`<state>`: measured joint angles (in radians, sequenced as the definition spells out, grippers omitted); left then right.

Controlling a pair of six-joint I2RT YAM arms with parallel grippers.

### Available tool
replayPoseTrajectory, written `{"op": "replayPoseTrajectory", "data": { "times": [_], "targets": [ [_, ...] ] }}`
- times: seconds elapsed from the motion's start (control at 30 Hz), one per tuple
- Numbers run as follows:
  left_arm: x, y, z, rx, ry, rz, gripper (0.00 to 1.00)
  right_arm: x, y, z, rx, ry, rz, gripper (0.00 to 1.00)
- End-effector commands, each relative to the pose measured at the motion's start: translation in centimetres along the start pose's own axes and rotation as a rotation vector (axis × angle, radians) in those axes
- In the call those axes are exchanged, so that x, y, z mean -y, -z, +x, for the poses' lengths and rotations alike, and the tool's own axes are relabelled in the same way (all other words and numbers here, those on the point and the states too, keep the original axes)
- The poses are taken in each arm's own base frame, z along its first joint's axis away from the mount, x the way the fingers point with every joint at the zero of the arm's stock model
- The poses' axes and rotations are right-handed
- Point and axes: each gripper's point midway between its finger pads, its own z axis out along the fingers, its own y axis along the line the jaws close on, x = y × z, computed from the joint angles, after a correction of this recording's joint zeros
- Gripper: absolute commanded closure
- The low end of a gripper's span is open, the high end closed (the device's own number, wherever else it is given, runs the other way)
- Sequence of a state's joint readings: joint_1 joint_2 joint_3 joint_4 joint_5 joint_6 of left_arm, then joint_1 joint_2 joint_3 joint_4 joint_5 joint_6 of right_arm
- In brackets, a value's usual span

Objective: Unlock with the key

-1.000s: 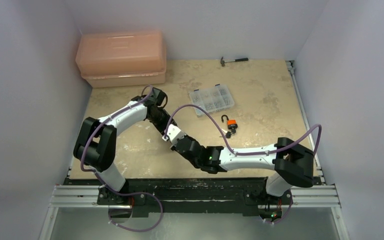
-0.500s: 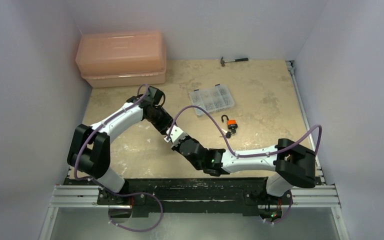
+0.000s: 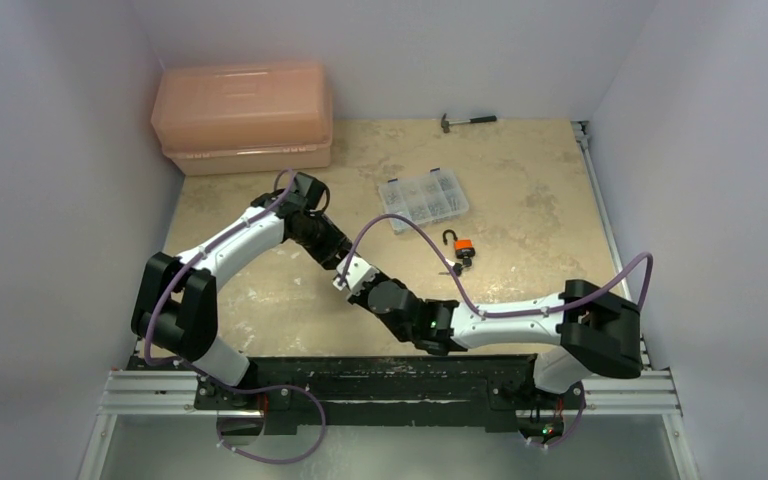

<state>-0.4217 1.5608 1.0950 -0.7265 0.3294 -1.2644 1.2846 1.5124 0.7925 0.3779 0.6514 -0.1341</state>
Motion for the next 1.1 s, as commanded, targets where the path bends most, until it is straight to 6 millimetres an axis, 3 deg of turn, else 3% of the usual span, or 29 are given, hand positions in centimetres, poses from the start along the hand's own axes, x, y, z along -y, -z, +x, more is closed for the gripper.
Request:
{"op": "replayPoseTrajectory", "data": {
  "times": [0.0,0.17,0.6,1.07],
  "targets": [
    [1.5,2.2,2.7,-0.088,-0.033,0.074,1.00,1.5,0.3,-2.7,0.102,0.021,0.030,1.00],
    [1.7,2.5,2.8,-0.092,-0.038,0.081,1.00,2.3,0.4,-2.9,0.112,0.060,0.064,1.00],
    [2.4,3.4,3.9,-0.088,-0.039,0.122,1.00,1.6,-0.9,-4.0,0.117,0.031,0.079,1.00],
    [3.0,4.1,4.3,-0.082,-0.047,0.143,1.00,1.9,-0.9,-4.4,0.121,0.026,0.096,1.00]
  ]
}}
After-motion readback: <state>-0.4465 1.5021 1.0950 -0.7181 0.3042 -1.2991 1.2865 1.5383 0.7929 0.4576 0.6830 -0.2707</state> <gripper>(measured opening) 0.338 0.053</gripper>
